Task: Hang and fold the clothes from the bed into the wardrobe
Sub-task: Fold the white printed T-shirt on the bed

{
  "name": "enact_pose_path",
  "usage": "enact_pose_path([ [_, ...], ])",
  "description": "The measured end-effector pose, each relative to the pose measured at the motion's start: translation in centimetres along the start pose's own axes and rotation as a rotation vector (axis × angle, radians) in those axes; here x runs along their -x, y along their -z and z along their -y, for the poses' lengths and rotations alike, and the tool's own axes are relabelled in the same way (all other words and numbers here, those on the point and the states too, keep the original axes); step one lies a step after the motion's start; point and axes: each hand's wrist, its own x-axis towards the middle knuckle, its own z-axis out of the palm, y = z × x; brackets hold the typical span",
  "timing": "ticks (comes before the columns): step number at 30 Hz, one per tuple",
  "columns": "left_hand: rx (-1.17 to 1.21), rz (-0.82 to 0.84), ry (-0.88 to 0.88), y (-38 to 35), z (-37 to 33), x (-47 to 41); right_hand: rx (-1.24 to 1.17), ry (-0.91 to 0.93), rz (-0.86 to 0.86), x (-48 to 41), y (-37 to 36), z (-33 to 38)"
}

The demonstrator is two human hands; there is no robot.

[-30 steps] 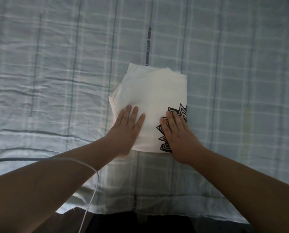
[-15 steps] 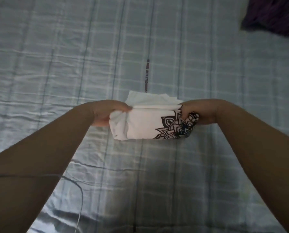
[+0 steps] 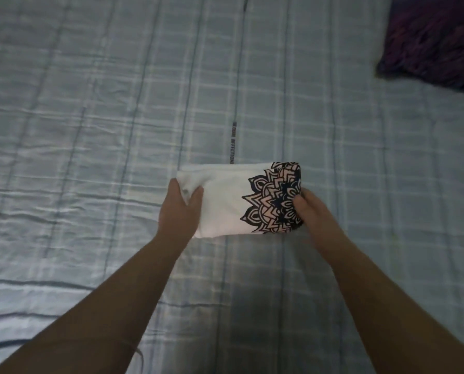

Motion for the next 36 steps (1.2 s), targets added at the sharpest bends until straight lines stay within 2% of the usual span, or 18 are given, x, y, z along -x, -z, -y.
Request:
enact_pose_path([
  [2, -0.079, -0.084, -0.005, -0.7, 0.0, 0.1, 0.281, 0.146, -0.163, 2.2, -1.9, -0.3],
  [5, -0.214, -0.171, 0.001, -1.0, -0.4, -0.6, 0.428, 0.131, -0.405, 2.4, -4.1, -0.3],
  [11, -0.241, -0.110, 0.160, -1.6, -0.7, -3.7, 0.519, -0.074, -0.529, 0.1, -4.8, -1.5],
  [16, -0.272, -0.063, 0.204, -1.7, -1.1, -4.4, 0.565, -0.133, -0.522, -0.3, -5.2, -0.9],
  [20, -0.299, -0.104, 0.072, -0.8, -1.2, -3.0, 0.591, -0.148, -0.477, -0.4, -4.6, 0.0],
  [22, -0.355, -0.181, -0.024, -0.1, -0.6, -1.7, 0.541, -0.098, -0.498, -0.3, -4.5, 0.0],
  [23, -0.386, -0.180, -0.019, 0.1, -0.2, -0.9, 0.511, -0.051, -0.533, -0.2, -4.5, -0.1],
  [25, -0.376, -0.088, 0.122, 0.5, 0.6, 0.3, 0.447, -0.018, -0.574, 0.0, -4.6, -0.2],
  [27, -0.328, 0.046, 0.267, 0.7, 0.7, 1.1, 0.396, -0.084, -0.523, 0.1, -4.9, 0.1],
  [30, -0.278, 0.156, 0.323, 0.4, 0.6, 0.3, 0.334, -0.148, -0.475, 0.1, -5.1, 1.1],
  [33, -0.025, 0.211, 0.389, 0.5, 0.6, -1.5, 0.238, -0.132, -0.458, 0.3, -5.1, 1.9],
  [36, 0.084, 0.261, 0.362, 1.9, 0.3, -2.2, 0.221, -0.108, -0.425, 1.1, -5.1, 2.0],
])
